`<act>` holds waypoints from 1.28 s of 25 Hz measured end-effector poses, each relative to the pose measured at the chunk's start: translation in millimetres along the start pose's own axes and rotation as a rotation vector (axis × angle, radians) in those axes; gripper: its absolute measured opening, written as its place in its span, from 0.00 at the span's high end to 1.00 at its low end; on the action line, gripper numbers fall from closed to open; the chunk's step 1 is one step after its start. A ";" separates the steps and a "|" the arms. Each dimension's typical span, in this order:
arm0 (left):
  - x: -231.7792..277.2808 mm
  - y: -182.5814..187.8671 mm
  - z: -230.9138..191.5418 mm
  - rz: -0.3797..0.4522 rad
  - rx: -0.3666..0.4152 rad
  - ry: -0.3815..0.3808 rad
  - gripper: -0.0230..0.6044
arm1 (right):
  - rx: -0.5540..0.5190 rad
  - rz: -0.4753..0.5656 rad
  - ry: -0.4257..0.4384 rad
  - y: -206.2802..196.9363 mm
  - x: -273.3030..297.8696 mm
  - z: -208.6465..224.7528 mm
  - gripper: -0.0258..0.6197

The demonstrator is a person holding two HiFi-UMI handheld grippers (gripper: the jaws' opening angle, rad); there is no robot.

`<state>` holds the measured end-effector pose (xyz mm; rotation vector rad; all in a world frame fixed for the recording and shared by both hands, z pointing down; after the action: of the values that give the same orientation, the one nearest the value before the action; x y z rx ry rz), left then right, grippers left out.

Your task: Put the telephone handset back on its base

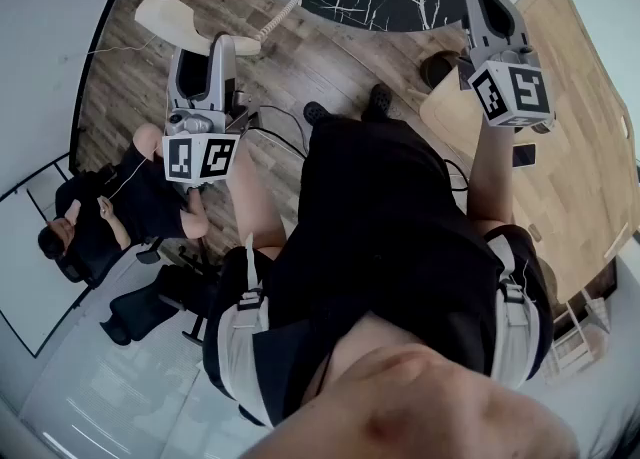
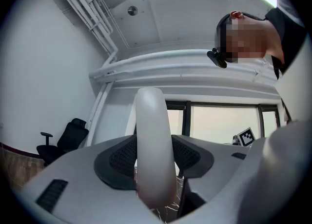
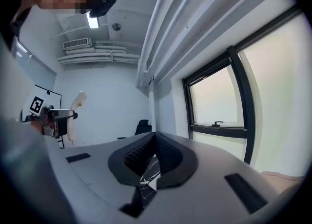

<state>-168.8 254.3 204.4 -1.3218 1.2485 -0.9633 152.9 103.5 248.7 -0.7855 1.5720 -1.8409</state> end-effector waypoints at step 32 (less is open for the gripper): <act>25.6 -31.6 15.7 -0.089 -0.001 -0.013 0.60 | 0.056 -0.037 0.014 -21.6 -11.7 11.6 0.91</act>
<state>-144.9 229.1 230.8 -1.3918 1.1893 -1.0146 168.1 107.7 270.9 -0.7822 1.5169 -1.9123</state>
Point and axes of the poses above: the fingertips, and each gripper's own axes: x forward along the fingers, z to its right, y out of its top, the point moved 2 cm from there along -x, backward along the fingers, and after that the axes turned 1 degree about x, right-handed, at the moved point
